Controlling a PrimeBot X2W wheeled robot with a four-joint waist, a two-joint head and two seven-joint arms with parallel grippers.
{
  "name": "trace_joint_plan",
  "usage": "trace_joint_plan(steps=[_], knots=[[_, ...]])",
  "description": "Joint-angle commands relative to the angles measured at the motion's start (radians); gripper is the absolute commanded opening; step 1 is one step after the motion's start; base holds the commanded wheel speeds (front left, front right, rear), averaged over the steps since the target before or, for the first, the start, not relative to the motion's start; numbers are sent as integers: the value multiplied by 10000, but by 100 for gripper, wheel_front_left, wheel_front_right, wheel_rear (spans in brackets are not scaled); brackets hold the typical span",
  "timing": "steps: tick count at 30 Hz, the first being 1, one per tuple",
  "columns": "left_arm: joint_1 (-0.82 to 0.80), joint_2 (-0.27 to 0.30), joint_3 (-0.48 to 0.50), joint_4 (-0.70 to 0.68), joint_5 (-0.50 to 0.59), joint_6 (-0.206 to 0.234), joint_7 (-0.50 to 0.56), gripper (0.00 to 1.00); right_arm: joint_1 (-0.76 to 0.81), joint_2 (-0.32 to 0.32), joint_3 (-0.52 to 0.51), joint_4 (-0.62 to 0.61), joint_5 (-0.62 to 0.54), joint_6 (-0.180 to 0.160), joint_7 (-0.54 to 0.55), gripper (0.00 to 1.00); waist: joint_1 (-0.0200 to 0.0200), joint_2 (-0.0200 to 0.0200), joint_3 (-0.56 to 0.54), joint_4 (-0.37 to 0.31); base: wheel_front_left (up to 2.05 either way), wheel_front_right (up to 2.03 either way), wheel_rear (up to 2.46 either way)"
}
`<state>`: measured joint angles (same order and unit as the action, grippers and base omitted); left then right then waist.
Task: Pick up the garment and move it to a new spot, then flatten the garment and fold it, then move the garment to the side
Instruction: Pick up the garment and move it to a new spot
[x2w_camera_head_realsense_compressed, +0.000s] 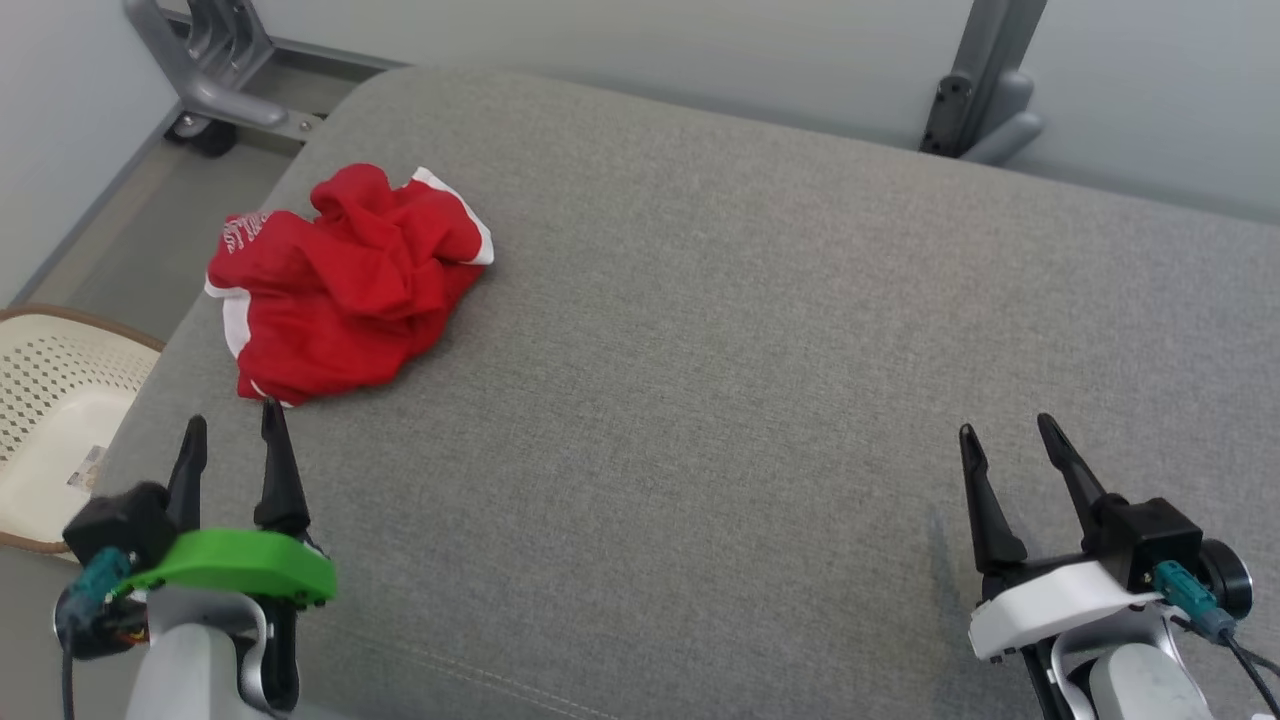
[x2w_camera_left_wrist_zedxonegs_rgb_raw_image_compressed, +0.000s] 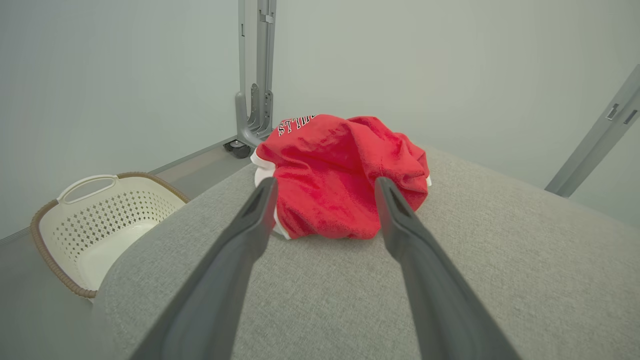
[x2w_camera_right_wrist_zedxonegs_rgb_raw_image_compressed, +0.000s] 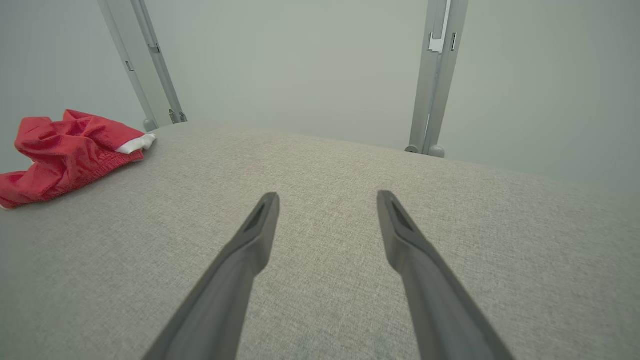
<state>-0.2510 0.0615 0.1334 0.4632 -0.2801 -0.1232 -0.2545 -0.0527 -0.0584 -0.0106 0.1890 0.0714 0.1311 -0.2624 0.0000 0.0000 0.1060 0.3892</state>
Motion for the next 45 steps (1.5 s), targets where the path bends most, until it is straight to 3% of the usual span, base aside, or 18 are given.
trace_joint_plan(steps=[1,11,24,25,26,27,36,45], knots=[[-523,89,85,286,-230,-24,73,100,-268,-150,-5,-66,-50,-8,-28,100,0,0,1449,-622,0,0,0],[-3752,736,304,3056,-935,-56,502,100,-1682,-659,134,-437,-106,-8,-28,100,0,0,3925,-1251,0,0,0],[-5748,1447,443,6065,-1790,-68,1876,100,-2282,-771,199,-544,-39,-14,3,100,0,0,5040,-1888,0,0,0],[-5709,1427,464,6256,-1900,-64,1914,49,-2258,-742,155,-523,-35,-16,8,100,0,0,5005,-1951,0,0,0],[-5686,1435,506,6401,-2005,-65,1865,5,-2226,-724,93,-505,-23,-16,14,100,0,0,4953,-2002,0,0,0],[-5659,1421,461,6530,-1980,-58,1842,0,-2173,-693,51,-487,-10,-17,18,100,0,0,4884,-2045,0,0,0],[-4956,1556,-468,5858,-2582,-101,994,0,-1744,-300,8,-354,116,-13,19,100,0,0,3789,-2169,0,0,0],[-3936,1783,-2086,3144,-2844,-82,493,0,-1228,-13,179,-186,268,-11,-14,100,0,0,2284,-2282,0,0,0]])
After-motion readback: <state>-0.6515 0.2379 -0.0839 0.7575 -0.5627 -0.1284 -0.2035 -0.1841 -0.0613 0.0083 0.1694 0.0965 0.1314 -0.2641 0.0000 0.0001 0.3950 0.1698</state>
